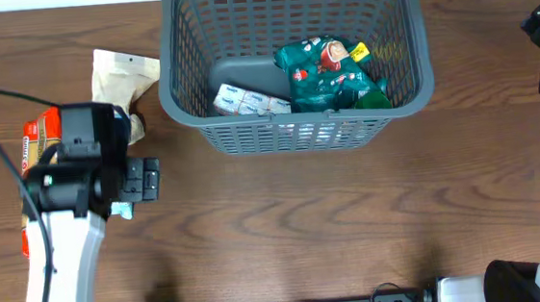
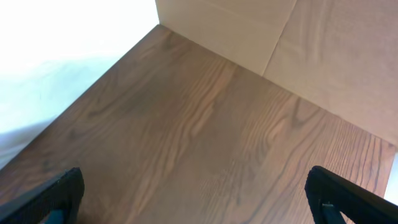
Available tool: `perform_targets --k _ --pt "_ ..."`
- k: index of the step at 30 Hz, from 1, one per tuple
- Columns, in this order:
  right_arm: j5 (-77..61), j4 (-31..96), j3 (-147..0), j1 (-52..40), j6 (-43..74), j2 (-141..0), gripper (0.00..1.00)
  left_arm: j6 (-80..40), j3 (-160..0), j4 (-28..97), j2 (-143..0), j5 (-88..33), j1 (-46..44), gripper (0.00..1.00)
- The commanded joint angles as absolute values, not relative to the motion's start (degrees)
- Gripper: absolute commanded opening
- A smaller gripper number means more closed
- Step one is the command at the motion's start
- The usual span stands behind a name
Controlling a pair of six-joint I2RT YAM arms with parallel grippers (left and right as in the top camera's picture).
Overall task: Pack container
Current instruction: 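Move the left gripper down onto the mint-green wipes pack and grasp it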
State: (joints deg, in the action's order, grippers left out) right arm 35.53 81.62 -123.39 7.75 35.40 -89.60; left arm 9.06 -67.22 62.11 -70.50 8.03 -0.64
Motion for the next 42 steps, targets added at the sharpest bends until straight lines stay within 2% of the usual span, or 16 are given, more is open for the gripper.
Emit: perform_targets --k 1,4,10,14,25,42 --pt "36.6 81.7 -123.9 8.2 36.0 -89.6 0.99 10.0 -68.2 61.3 -73.4 9.5 2.1 0.99" --pt "36.6 81.7 -123.9 8.2 36.0 -89.6 0.99 9.6 -68.2 59.9 -75.3 9.0 4.7 0.99" --pt "36.6 81.7 -123.9 8.2 36.0 -89.6 0.99 10.5 -67.9 55.8 -77.8 -1.7 10.2 0.99" --pt "36.6 81.7 -123.9 8.2 36.0 -89.6 0.99 12.7 -66.8 54.0 -79.5 -2.2 12.1 0.99" --pt "36.6 81.7 -123.9 8.2 36.0 -89.6 0.99 15.0 -59.0 49.5 -85.7 -4.8 12.5 0.99" --pt "36.6 81.7 -123.9 8.2 36.0 -89.6 0.99 18.1 -51.0 37.3 -87.9 -3.4 12.6 0.99"
